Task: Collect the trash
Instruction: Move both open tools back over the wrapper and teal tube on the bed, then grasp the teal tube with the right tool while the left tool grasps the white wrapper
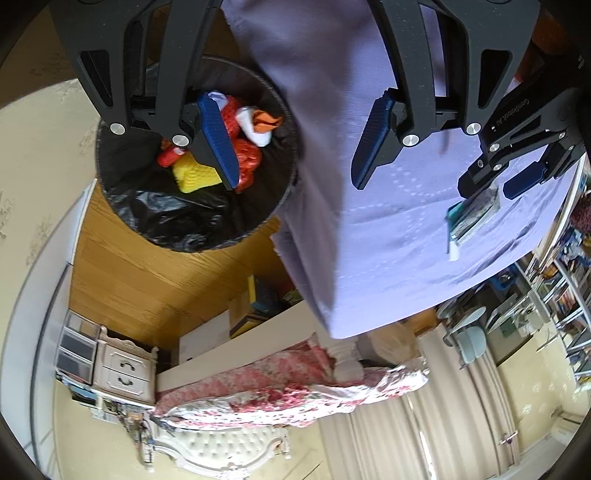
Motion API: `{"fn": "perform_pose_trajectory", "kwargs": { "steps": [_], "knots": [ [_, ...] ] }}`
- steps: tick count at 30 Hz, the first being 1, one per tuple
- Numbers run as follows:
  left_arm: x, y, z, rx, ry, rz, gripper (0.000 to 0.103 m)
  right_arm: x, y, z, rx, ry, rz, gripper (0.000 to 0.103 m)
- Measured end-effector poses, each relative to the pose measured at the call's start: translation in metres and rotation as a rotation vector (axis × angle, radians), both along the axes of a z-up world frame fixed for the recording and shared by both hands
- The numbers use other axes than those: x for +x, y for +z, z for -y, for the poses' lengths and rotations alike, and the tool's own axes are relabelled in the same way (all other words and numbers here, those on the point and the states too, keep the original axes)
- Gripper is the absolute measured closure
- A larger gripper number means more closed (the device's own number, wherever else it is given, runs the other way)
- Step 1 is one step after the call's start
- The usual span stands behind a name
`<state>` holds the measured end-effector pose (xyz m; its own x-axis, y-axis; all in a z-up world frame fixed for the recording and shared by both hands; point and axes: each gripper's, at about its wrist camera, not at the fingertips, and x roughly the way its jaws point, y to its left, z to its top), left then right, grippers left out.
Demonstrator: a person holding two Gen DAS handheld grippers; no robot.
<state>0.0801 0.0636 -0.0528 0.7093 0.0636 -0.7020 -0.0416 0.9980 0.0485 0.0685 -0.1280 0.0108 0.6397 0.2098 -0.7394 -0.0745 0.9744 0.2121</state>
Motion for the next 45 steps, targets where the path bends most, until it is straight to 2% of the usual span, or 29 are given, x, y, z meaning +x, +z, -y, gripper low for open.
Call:
{"fn": "perform_pose_trajectory", "kwargs": {
  "steps": [7, 14, 16, 18, 23, 27, 39, 42, 45],
  "knots": [
    [0.017, -0.005, -0.023, 0.021, 0.022, -0.020, 0.024, 0.008, 0.000, -0.040, -0.029, 0.039, -0.022, 0.040],
    [0.038, -0.013, -0.029, -0.002, -0.038, -0.103, 0.025, 0.013, -0.001, -0.064, -0.053, 0.062, -0.030, 0.039],
    [0.039, -0.015, -0.031, -0.011, -0.055, -0.122, 0.040, 0.015, -0.002, -0.070, -0.059, 0.069, -0.031, 0.039],
    [0.039, -0.017, -0.034, -0.027, -0.061, -0.128, 0.042, 0.016, -0.001, -0.074, -0.066, 0.074, -0.028, 0.034],
    [0.030, -0.015, -0.043, -0.047, -0.063, -0.110, 0.047, 0.021, -0.006, -0.090, -0.091, 0.103, -0.036, 0.034],
    [0.021, -0.015, -0.060, -0.065, -0.006, -0.106, 0.047, 0.022, -0.006, -0.102, -0.105, 0.129, -0.034, 0.034],
    [-0.009, -0.014, -0.161, -0.092, 0.295, -0.105, 0.047, 0.041, -0.007, -0.156, -0.131, 0.242, -0.011, 0.034],
    [-0.012, -0.013, -0.172, -0.094, 0.322, -0.104, 0.048, 0.052, -0.006, -0.169, -0.132, 0.259, -0.008, 0.034],
    [-0.015, -0.014, -0.178, -0.100, 0.329, -0.103, 0.048, 0.059, -0.006, -0.179, -0.131, 0.265, -0.016, 0.039]
  ]
}}
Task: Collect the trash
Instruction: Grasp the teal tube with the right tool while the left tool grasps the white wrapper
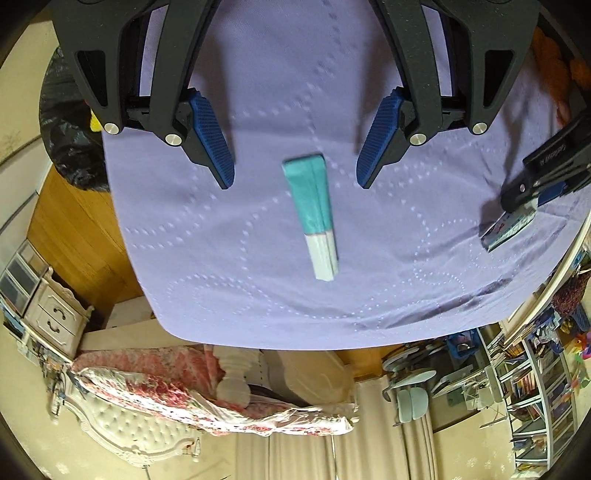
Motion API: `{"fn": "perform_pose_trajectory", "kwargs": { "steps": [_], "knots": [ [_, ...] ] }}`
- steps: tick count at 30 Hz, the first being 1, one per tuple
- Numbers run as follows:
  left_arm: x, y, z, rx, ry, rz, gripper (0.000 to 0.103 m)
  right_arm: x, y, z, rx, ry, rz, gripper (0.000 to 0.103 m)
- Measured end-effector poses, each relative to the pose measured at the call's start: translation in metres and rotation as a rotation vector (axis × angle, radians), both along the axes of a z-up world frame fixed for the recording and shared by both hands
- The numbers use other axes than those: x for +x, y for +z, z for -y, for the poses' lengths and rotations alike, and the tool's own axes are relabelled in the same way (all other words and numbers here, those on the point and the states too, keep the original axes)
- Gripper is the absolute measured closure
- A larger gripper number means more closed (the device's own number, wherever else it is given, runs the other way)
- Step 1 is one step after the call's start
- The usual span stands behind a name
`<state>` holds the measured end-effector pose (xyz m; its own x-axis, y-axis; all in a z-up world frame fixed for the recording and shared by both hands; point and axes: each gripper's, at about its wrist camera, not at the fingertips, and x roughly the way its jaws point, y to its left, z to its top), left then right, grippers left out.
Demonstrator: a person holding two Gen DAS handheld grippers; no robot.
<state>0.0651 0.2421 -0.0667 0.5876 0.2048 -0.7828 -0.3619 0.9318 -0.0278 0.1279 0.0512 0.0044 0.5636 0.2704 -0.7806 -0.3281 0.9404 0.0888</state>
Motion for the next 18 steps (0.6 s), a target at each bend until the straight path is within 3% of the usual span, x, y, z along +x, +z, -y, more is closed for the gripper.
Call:
{"fn": "perform_pose_trajectory", "kwargs": {
  "steps": [6, 11, 18],
  "knots": [
    [0.004, 0.000, 0.000, 0.001, -0.008, 0.003, 0.048, 0.015, -0.001, -0.022, -0.023, 0.008, -0.007, 0.055],
    [0.003, 0.000, -0.002, -0.020, -0.025, 0.007, 0.045, 0.009, -0.003, -0.025, -0.036, 0.026, -0.003, 0.082],
    [0.007, 0.000, 0.001, -0.038, -0.080, 0.010, 0.032, 0.002, -0.001, -0.024, -0.030, 0.035, -0.001, 0.083]
  ]
}}
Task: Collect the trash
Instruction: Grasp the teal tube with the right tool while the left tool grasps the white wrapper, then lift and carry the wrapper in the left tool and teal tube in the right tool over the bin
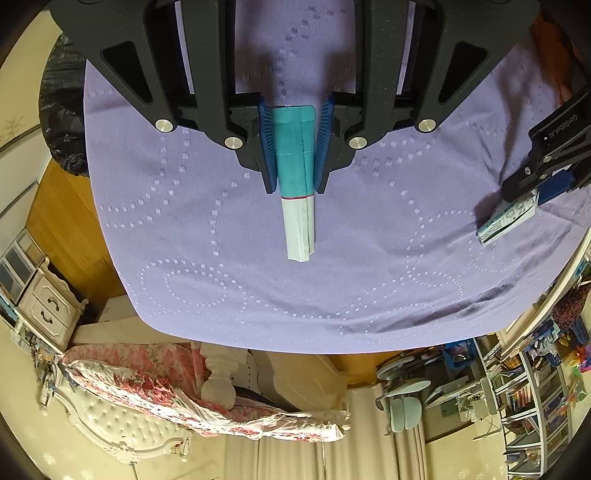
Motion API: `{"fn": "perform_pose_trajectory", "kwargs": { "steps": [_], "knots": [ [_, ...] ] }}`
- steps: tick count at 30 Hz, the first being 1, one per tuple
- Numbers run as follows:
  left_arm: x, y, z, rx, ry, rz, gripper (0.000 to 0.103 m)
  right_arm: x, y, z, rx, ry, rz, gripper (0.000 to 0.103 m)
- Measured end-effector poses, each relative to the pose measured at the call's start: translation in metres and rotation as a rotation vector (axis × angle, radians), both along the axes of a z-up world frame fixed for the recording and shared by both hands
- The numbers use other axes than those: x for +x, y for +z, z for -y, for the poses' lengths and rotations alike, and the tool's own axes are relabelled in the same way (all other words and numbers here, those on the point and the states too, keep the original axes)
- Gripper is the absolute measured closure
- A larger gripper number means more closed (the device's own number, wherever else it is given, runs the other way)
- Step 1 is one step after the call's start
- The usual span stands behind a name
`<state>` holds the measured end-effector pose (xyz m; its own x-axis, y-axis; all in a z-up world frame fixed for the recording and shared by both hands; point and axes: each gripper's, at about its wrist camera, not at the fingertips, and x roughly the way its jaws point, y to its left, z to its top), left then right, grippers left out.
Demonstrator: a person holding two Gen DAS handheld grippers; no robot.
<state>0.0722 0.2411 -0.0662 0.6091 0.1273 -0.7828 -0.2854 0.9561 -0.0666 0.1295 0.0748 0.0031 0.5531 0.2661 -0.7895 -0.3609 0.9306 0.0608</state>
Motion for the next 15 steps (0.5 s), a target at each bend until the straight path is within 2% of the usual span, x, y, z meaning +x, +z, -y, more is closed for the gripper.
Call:
{"fn": "perform_pose_trajectory", "kwargs": {
  "steps": [7, 15],
  "knots": [
    [0.011, 0.000, -0.003, -0.028, -0.046, -0.014, 0.032, -0.009, 0.002, 0.005, 0.026, -0.003, -0.010, 0.083],
    [0.007, 0.001, -0.001, -0.027, -0.061, 0.002, 0.044, -0.021, 0.001, 0.009, 0.045, -0.003, -0.015, 0.083]
  ]
}}
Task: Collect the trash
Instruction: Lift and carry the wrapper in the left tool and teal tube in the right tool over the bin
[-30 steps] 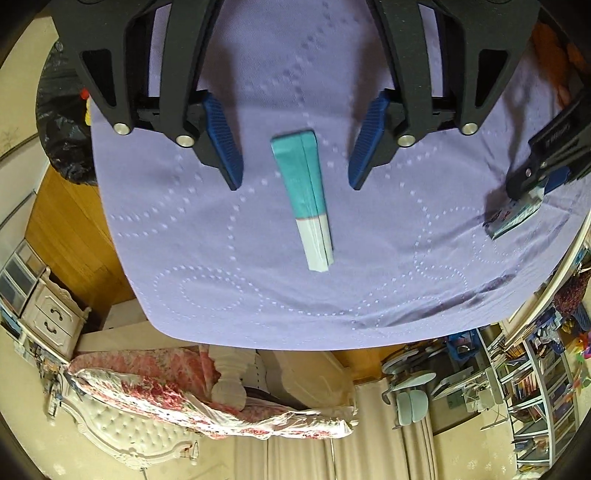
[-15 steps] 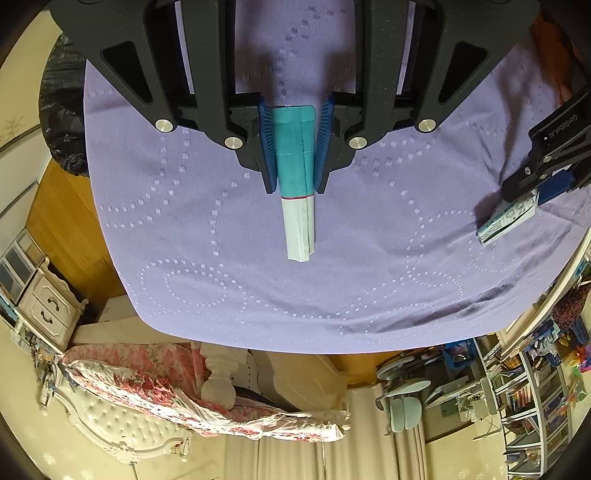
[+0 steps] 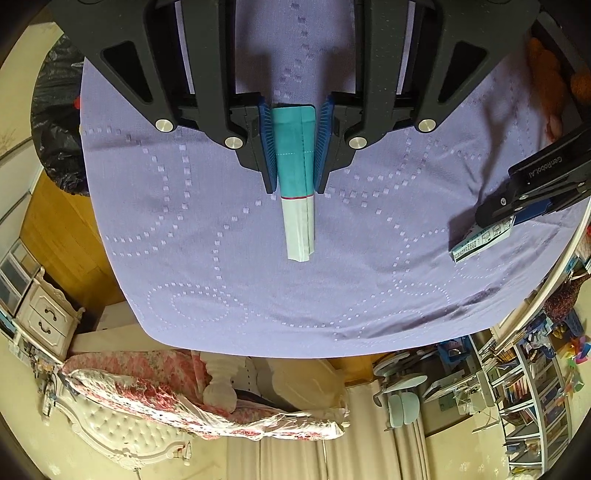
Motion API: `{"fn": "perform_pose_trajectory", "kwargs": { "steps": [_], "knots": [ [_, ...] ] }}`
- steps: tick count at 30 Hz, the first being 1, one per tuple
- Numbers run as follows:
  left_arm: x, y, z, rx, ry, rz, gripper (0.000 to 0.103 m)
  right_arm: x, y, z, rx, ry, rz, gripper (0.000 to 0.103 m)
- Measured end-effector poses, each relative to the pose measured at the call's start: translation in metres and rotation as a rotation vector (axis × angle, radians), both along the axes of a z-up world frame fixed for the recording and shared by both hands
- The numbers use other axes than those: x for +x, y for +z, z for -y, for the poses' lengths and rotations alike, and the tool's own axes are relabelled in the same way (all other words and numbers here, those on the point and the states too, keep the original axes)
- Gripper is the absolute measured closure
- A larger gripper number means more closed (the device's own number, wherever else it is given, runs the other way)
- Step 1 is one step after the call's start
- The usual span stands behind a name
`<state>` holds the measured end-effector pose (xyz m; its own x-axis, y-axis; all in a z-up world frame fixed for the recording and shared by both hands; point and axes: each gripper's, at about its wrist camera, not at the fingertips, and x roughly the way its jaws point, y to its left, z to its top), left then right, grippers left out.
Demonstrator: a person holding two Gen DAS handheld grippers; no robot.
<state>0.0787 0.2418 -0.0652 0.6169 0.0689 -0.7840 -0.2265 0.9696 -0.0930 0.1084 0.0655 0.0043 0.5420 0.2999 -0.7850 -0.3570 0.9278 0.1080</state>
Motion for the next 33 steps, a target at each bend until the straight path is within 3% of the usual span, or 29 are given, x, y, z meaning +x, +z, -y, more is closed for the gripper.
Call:
{"fn": "perform_pose_trajectory", "kwargs": {
  "steps": [18, 33],
  "knots": [
    [-0.031, 0.005, 0.026, -0.011, 0.001, 0.034, 0.048, -0.029, 0.003, 0.022, 0.033, -0.012, 0.000, 0.084],
    [-0.051, 0.013, 0.078, -0.020, -0.062, 0.074, 0.048, -0.059, 0.013, 0.067, 0.057, -0.087, 0.030, 0.084]
  ]
}}
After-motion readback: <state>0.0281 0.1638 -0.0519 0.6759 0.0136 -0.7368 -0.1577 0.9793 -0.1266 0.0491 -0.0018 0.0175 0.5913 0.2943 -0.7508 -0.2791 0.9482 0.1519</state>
